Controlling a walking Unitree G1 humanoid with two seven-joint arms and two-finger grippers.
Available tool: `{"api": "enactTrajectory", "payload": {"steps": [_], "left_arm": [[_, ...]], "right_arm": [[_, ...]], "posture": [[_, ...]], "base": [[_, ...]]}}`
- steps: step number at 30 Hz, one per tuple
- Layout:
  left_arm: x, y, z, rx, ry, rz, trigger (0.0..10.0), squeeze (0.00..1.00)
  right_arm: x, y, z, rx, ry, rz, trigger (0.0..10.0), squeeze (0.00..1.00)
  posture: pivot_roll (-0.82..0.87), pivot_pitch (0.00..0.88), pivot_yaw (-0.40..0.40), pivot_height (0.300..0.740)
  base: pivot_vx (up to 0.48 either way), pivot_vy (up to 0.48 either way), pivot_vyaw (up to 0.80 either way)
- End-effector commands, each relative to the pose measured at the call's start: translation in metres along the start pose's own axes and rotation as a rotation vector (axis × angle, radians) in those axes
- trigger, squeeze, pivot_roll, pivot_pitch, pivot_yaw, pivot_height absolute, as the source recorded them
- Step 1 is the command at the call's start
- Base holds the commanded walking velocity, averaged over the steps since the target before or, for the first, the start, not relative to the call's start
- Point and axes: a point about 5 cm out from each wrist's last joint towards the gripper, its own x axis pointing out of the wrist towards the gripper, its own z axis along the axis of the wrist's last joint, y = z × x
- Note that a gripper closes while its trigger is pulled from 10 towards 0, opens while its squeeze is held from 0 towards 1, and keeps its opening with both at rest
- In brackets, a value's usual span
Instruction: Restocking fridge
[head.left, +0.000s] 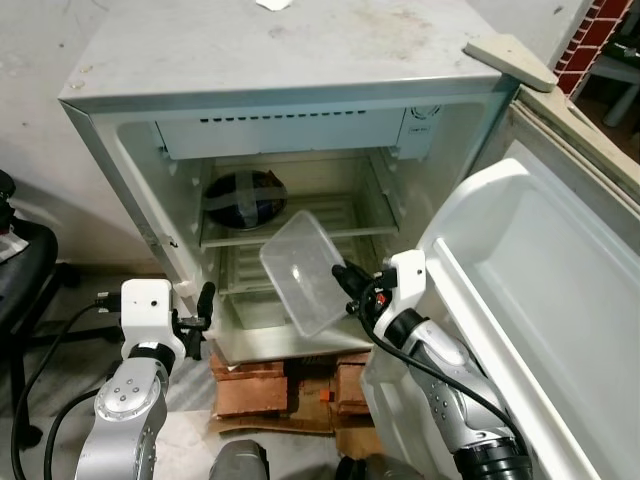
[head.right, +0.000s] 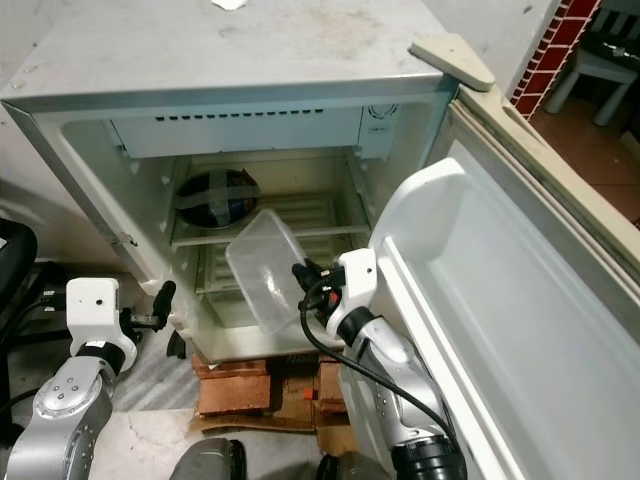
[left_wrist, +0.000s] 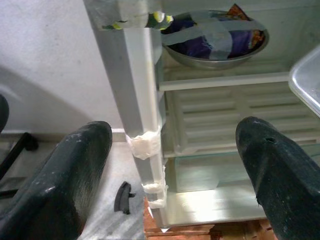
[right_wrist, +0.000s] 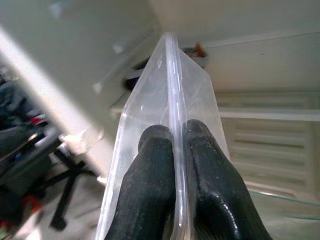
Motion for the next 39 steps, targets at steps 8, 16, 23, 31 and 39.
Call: {"api": "enactTrajectory", "payload": {"steps": [8, 16, 23, 31, 39], "left_arm": [[-0.01, 0.001, 0.002, 0.008, 0.004, 0.017, 10.0, 0.0], [-0.029, 0.007, 0.005, 0.008, 0.018, 0.051, 10.0, 0.0], [-0.039, 0.007, 0.005, 0.004, 0.028, 0.057, 10.0, 0.0], [-0.056, 0.006, 0.003, 0.0, 0.06, 0.072, 10.0, 0.0], [-0.072, 0.004, 0.003, -0.01, 0.089, 0.074, 10.0, 0.0]], "right_arm": [[0.03, 0.001, 0.008, 0.042, -0.049, -0.111, 10.0, 0.0], [0.075, 0.002, 0.029, 0.086, -0.082, -0.179, 10.0, 0.0], [0.089, 0.001, 0.039, 0.096, -0.101, -0.216, 10.0, 0.0], [0.096, 0.003, 0.04, 0.216, -0.151, -0.359, 10.0, 0.0], [0.104, 0.012, 0.036, 0.315, -0.141, -0.39, 10.0, 0.0]], "posture": [[0.18, 0.123, -0.022, 0.74], [0.26, 0.189, -0.041, 0.74], [0.28, 0.219, -0.053, 0.74], [0.3, 0.267, -0.066, 0.74], [0.31, 0.318, -0.088, 0.74]], "base": [[0.0, 0.0, 0.0], [0.0, 0.0, 0.0], [0.0, 0.0, 0.0], [0.0, 0.0, 0.0], [0.0, 0.0, 0.0]]}}
